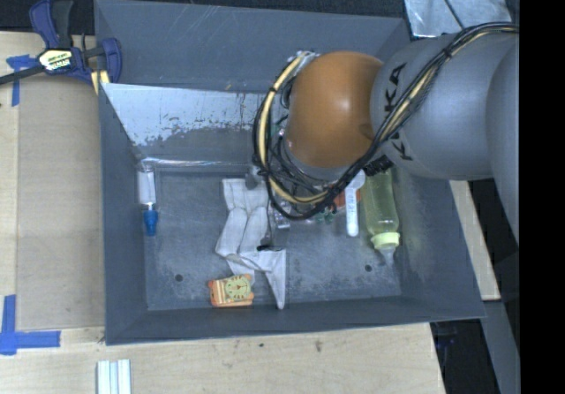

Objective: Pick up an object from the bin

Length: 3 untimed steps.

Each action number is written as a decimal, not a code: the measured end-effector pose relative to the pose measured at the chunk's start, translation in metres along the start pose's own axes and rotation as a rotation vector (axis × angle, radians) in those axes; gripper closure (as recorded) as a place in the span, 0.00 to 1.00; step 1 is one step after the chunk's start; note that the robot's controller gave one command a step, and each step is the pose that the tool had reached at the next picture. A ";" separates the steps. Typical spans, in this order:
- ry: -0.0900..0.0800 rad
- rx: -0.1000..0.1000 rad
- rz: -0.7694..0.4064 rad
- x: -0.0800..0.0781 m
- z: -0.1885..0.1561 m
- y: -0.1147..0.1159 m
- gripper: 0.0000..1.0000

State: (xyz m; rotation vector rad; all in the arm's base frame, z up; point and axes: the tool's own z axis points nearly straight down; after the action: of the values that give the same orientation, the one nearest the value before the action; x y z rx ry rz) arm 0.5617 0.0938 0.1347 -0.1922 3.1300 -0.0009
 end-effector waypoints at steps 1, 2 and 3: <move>-0.001 -0.001 -0.167 0.004 0.026 0.002 0.00; 0.010 0.000 -0.465 0.001 0.061 0.004 1.00; 0.010 -0.001 -0.465 0.000 0.061 0.004 1.00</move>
Offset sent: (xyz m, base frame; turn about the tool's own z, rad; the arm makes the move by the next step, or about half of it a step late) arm -0.0017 0.0051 -0.0647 -0.4689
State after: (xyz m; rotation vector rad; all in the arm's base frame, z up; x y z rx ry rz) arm 0.5611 0.0974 0.0736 -0.9109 3.0114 -0.0028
